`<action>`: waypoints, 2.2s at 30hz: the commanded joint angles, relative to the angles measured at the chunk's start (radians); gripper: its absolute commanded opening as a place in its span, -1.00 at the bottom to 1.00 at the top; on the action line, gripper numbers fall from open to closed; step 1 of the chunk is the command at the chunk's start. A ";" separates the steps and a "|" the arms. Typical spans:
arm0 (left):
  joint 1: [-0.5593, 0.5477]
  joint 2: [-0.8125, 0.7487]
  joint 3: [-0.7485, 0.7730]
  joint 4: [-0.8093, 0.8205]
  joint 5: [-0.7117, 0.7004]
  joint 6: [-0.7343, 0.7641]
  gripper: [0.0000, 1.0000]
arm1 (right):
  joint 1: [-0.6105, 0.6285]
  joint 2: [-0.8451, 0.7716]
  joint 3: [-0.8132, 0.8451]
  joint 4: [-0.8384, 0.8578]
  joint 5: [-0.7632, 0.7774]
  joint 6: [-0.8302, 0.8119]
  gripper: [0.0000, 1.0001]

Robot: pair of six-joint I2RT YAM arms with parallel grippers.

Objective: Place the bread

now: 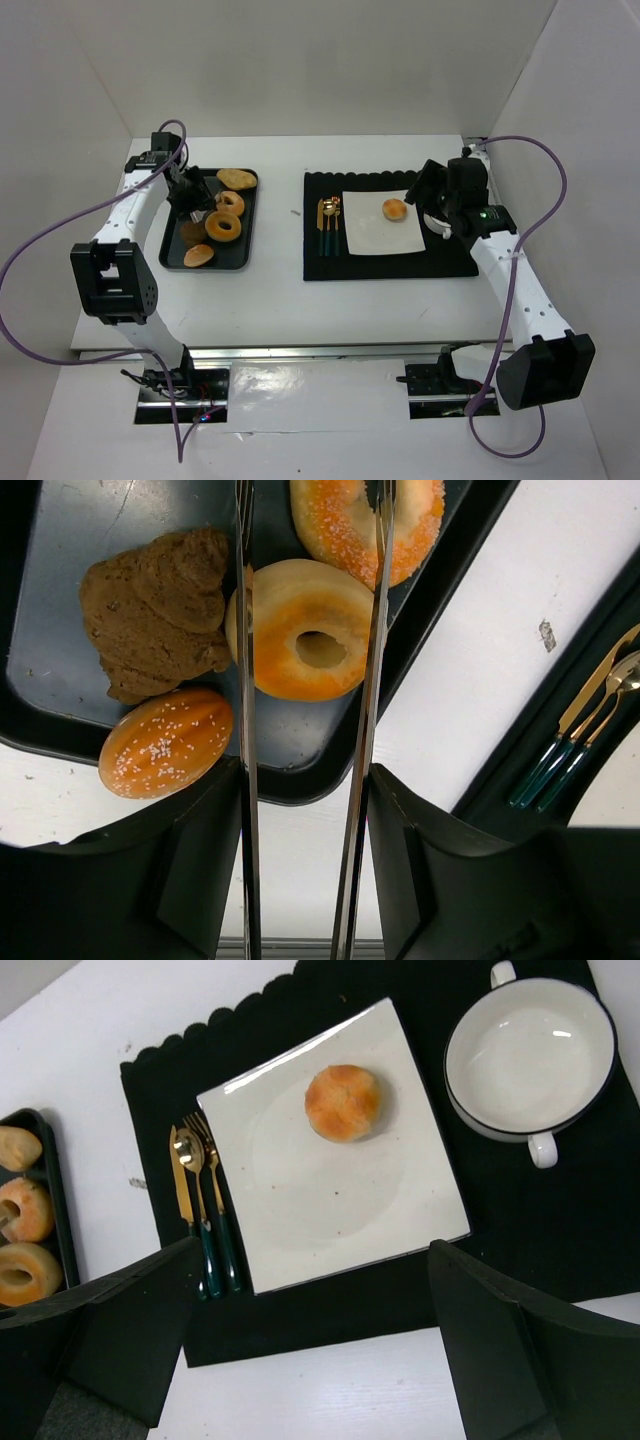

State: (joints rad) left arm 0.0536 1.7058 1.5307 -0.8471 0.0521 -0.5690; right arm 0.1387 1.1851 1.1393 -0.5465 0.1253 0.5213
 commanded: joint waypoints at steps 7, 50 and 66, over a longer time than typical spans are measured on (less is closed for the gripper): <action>0.035 0.063 -0.014 0.028 0.101 -0.028 0.08 | -0.007 0.001 -0.018 0.042 -0.015 0.011 1.00; -0.721 0.434 0.649 0.043 -0.027 -0.123 -0.85 | -0.016 -0.114 0.097 -0.124 0.209 -0.050 1.00; -0.667 0.407 0.560 0.048 0.012 -0.092 -0.71 | -0.025 -0.096 0.079 -0.096 0.181 -0.072 1.00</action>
State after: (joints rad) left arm -0.6037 2.1265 2.0514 -0.8188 0.0509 -0.6807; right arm 0.1226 1.0912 1.2041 -0.6479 0.3012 0.4618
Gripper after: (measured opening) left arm 0.420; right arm 0.999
